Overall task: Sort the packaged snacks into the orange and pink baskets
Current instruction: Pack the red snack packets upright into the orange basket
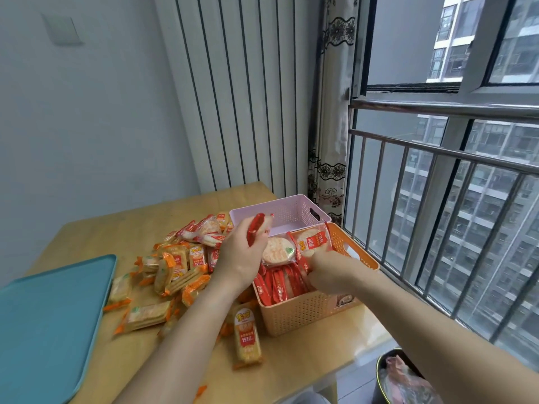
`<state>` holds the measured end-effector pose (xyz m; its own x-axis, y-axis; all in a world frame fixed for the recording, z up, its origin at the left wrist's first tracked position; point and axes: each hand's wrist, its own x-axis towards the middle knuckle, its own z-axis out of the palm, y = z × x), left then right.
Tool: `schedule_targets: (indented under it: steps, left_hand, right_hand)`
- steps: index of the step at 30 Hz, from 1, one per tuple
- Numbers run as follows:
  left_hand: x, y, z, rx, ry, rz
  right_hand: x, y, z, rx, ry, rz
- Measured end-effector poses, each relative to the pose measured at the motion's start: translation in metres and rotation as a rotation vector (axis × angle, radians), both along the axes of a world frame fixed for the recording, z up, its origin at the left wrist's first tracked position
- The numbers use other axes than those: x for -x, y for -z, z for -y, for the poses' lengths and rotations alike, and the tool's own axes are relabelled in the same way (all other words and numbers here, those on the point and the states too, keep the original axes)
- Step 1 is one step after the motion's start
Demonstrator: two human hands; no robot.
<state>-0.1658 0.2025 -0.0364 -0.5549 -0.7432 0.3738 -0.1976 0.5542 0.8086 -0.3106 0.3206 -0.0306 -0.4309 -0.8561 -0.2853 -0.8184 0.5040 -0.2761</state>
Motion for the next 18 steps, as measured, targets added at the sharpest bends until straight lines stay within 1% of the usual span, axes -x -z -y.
schedule_targets:
  steps: [1, 3, 5, 6, 8, 10, 13, 14, 16, 17, 18]
  left_hand:
    - [0.002, -0.004, -0.002, -0.065, -0.004, -0.077]
    - [0.004, -0.013, -0.009, -0.293, 0.013, -0.216]
    - [0.005, -0.019, -0.014, -0.466, 0.028, -0.285]
    - [0.006, -0.021, -0.015, -0.495, 0.035, -0.289]
    - [0.010, -0.023, -0.020, -0.534, 0.058, -0.298]
    - [0.015, -0.025, -0.026, -0.582, 0.079, -0.316]
    - [0.022, -0.027, -0.037, -0.643, 0.132, -0.324]
    - [0.024, -0.027, -0.039, -0.632, 0.145, -0.334]
    - [0.025, -0.027, -0.041, -0.564, 0.171, -0.362]
    - [0.025, -0.026, -0.043, -0.527, 0.196, -0.372]
    - [0.026, -0.025, -0.044, -0.481, 0.234, -0.361]
  right_hand:
    - [0.000, 0.002, 0.001, -0.033, -0.007, 0.000]
    - [0.004, 0.000, 0.000, -0.010, 0.045, -0.017]
    - [0.015, -0.010, -0.003, 0.184, 0.121, -0.079]
    - [0.019, -0.017, -0.005, 0.315, 0.152, -0.060]
    - [0.021, -0.032, -0.011, 0.542, 0.193, 0.102]
    - [0.020, -0.045, -0.017, 0.653, 0.209, 0.264]
    - [0.021, -0.058, -0.028, 0.636, 0.250, 0.611]
    - [0.024, -0.062, -0.033, 0.648, 0.275, 0.667]
    - [0.030, -0.065, -0.043, 0.636, 0.351, 0.666]
    - [0.033, -0.065, -0.046, 0.606, 0.378, 0.690]
    - [0.035, -0.064, -0.048, 0.570, 0.385, 0.755]
